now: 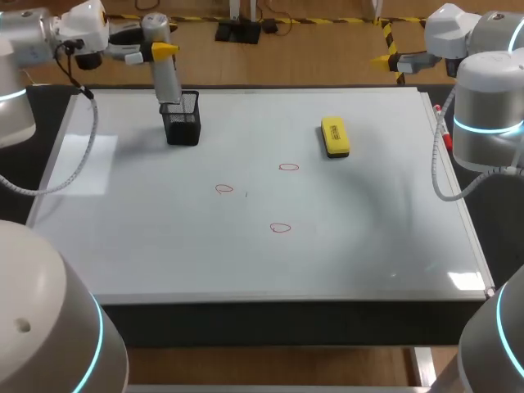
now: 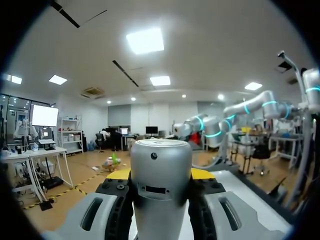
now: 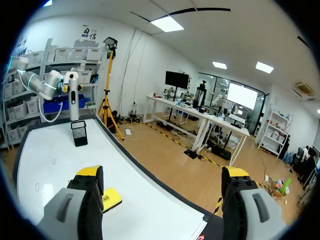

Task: Pick up the inspection probe, press it on each red-marked spot on the whiteboard one by one, put down the probe, pick up the eraser, and wipe off all the red marks.

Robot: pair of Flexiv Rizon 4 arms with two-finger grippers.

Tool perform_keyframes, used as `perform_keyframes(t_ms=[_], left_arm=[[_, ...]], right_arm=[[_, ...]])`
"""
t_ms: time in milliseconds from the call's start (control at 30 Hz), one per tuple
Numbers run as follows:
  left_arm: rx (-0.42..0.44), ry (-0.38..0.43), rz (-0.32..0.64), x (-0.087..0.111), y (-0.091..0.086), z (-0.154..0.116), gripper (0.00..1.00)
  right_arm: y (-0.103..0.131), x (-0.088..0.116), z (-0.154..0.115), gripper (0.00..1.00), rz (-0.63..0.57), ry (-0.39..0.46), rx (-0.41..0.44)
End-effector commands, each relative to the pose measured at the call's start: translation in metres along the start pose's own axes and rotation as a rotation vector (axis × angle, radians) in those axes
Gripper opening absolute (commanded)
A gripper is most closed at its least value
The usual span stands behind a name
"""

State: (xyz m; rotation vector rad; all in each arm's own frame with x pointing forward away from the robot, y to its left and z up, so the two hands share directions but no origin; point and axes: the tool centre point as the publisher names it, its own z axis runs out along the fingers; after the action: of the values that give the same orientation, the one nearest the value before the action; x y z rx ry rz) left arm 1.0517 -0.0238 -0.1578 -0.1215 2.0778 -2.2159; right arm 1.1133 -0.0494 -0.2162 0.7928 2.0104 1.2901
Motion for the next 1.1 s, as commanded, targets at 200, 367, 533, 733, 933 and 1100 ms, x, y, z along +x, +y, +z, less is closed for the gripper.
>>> perform_keyframes(t_ms=[200, 367, 533, 733, 933, 1100], left_arm=[[-0.042, -0.077, -0.021, 0.043, 0.005, -0.013, 0.00], [-0.049, -0.094, 0.003, 0.057, 0.016, -0.016, 0.00], [-0.042, -0.090, 0.017, 0.065, 0.025, -0.020, 0.00], [-0.046, -0.095, 0.027, 0.068, 0.035, -0.024, 0.00], [-0.041, -0.109, 0.016, 0.069, 0.047, -0.038, 0.00], [-0.035, -0.131, 0.008, 0.066, 0.050, -0.048, 0.00]], right_arm=[[0.000, 0.000, 0.000, 1.00, 0.000, 0.001, 0.002], [0.000, 0.000, 0.000, 1.00, 0.000, 0.001, 0.002], [0.000, 0.000, 0.000, 1.00, 0.000, 0.001, 0.002], [0.000, 0.000, 0.000, 1.00, 0.000, 0.001, 0.002], [0.000, 0.000, 0.000, 1.00, 0.000, 0.001, 0.002], [0.000, 0.000, 0.000, 1.00, 0.000, 0.001, 0.002]])
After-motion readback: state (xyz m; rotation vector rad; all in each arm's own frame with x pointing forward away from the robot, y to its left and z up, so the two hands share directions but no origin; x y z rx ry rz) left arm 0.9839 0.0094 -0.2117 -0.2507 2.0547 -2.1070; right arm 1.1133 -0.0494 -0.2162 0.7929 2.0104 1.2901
